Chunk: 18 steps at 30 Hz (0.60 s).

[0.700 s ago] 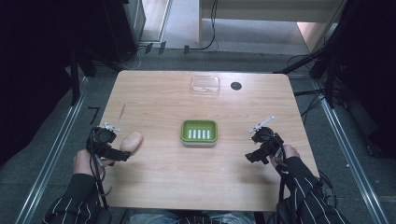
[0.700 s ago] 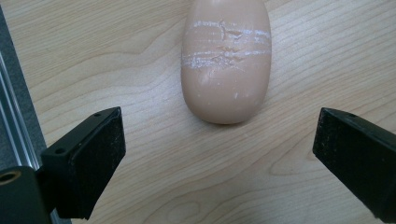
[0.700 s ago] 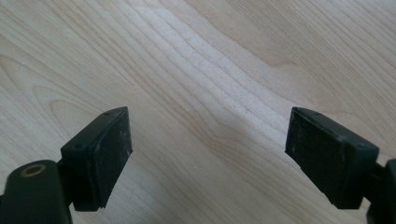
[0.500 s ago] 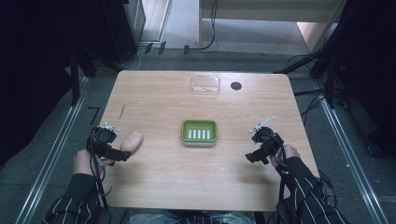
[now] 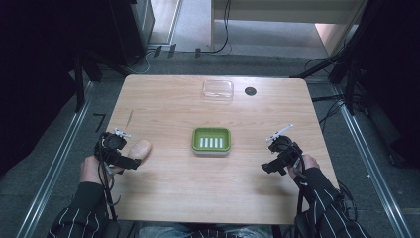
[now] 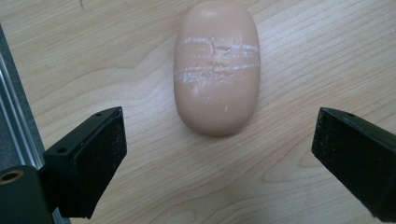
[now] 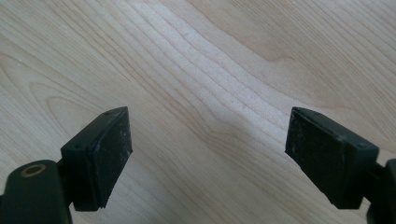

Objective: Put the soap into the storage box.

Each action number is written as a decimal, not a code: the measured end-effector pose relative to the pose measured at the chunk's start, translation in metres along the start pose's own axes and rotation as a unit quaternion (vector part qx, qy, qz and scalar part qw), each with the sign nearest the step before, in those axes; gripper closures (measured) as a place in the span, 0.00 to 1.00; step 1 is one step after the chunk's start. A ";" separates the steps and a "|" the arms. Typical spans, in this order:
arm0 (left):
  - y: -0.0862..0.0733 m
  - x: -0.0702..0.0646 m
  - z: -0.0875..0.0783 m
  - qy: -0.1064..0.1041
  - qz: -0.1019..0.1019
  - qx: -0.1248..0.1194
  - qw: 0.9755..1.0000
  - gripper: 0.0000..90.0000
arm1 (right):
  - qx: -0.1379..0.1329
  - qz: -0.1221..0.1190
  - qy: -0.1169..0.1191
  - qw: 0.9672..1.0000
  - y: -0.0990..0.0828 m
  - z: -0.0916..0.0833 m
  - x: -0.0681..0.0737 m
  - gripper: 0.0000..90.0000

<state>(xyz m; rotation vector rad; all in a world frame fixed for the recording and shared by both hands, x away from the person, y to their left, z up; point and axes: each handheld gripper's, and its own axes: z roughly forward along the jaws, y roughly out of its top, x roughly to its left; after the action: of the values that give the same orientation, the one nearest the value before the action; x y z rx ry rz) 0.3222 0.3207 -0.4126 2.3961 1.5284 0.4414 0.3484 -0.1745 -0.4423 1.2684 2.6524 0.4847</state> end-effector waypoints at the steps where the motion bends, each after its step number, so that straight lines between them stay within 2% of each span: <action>1: 0.003 -0.001 -0.001 0.001 0.004 0.001 1.000 0.04 | 0.000 0.002 0.002 1.000 0.000 0.000 -0.001 0.17; 9: 0.008 -0.001 0.001 -0.006 0.007 -0.001 1.000 0.05 | -0.001 -0.002 0.006 1.000 0.002 0.003 -0.001 0.17; 15: 0.014 0.003 0.005 -0.011 0.012 0.004 1.000 0.06 | 0.004 -0.002 -0.001 1.000 0.002 0.001 -0.001 0.17; 18: 0.013 0.005 0.009 -0.014 0.007 0.007 1.000 0.06 | 0.001 -0.004 -0.004 1.000 0.005 -0.001 0.002 0.17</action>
<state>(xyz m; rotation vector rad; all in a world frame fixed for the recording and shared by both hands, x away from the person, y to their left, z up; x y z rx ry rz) 0.3383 0.3200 -0.4150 2.4153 1.5083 0.3984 0.3504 -0.1698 -0.4398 1.2563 2.6507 0.4742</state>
